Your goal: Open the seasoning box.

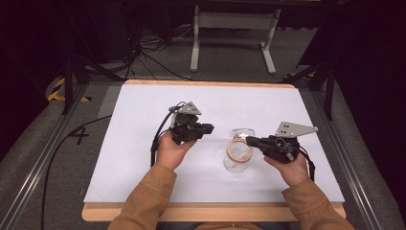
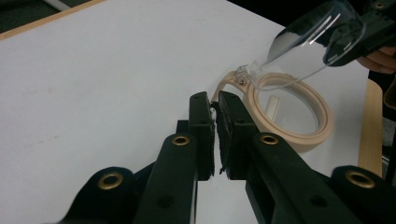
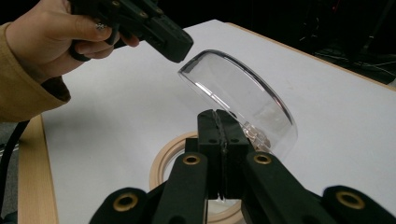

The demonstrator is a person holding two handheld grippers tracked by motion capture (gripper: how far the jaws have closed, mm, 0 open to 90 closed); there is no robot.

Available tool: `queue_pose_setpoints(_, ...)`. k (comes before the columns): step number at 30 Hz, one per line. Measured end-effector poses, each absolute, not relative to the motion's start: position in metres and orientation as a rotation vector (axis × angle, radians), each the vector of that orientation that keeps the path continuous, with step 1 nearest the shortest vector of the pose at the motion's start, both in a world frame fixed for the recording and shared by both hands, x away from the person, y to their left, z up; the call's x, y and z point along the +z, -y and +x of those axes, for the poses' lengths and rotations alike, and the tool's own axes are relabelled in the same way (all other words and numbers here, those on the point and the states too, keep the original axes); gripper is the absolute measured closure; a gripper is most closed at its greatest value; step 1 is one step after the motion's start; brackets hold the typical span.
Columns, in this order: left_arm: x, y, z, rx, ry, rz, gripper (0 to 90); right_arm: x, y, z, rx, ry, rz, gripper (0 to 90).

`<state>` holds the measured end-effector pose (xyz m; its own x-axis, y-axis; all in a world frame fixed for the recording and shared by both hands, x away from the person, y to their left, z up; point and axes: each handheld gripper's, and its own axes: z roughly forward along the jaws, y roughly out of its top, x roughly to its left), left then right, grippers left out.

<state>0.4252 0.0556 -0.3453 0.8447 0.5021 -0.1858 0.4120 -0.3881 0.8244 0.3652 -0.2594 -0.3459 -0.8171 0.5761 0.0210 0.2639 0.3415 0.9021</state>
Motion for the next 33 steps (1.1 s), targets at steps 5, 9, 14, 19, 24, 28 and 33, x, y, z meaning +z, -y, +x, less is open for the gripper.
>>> queue_pose_setpoints(5,-0.346,-0.067,0.421,0.127,-0.7,2.024,83.7,-0.345,0.26,0.374,1.476,-2.301,0.755,89.6)
queue_pose_setpoints(9,-0.347,-0.076,0.417,0.137,-0.716,2.016,83.4,-0.346,0.261,0.381,1.483,-2.296,0.763,89.6)
queue_pose_setpoints(14,-0.347,-0.083,0.414,0.137,-0.736,2.021,83.0,-0.348,0.262,0.389,1.484,-2.294,0.774,89.6)
queue_pose_setpoints(19,-0.347,-0.086,0.411,0.141,-0.752,2.012,82.8,-0.351,0.267,0.397,1.475,-2.281,0.81,89.6)
queue_pose_setpoints(24,-0.347,-0.09,0.411,0.153,-0.744,2.013,82.7,-0.351,0.27,0.4,1.477,-2.273,0.825,89.6)
queue_pose_setpoints(28,-0.347,-0.09,0.411,0.146,-0.747,2.014,82.4,-0.35,0.269,0.399,1.477,-2.279,0.814,89.5)
queue_pose_setpoints(33,-0.346,-0.092,0.412,0.153,-0.741,2.011,81.7,-0.346,0.271,0.396,1.487,-2.289,0.779,89.4)
